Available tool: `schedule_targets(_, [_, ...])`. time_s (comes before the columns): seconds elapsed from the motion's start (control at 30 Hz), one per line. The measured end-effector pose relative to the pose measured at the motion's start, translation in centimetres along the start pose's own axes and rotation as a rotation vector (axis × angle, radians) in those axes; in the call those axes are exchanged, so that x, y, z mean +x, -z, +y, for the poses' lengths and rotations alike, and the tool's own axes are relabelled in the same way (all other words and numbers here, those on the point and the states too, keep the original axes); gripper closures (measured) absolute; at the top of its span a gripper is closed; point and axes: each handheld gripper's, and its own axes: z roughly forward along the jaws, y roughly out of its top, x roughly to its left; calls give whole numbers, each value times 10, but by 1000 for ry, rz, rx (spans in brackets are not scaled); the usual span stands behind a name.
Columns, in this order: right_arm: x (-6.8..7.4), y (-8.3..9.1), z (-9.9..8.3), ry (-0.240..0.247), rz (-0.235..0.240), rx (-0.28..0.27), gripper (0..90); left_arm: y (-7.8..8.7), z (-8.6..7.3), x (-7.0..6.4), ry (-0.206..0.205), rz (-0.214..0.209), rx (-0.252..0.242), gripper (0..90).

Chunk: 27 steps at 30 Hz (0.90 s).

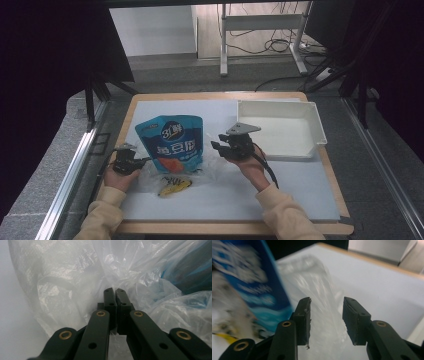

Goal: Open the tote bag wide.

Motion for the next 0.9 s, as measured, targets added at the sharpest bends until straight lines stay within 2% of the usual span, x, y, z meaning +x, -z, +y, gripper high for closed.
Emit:
schedule_targets(0.07, [8,13,9,19,35,-26,636,0,0,0,0,1,0,892])
schedule_targets(0.13, [18,22,15,54,84,-39,741,0,0,0,-1,1,1,892])
schedule_targets(0.2, [28,24,17,79,126,-35,812,0,0,0,-1,1,1,892])
schedule_targets(0.3, [40,18,13,90,188,-2,877,0,0,0,-2,1,2,892])
schedule_targets(0.43, [57,-6,0,111,237,84,889,0,0,0,-1,-2,2,892])
schedule_targets(0.6, [69,-33,-15,136,254,164,890,0,0,0,-1,-3,2,892])
schedule_targets(0.7, [74,-47,-24,145,238,205,890,0,0,0,-2,-3,2,892])
schedule_targets(0.83, [74,-55,-30,173,212,233,890,0,0,0,-1,-5,1,892])
schedule_targets(0.9, [71,-57,-33,167,202,245,890,0,0,1,0,-7,2,892])
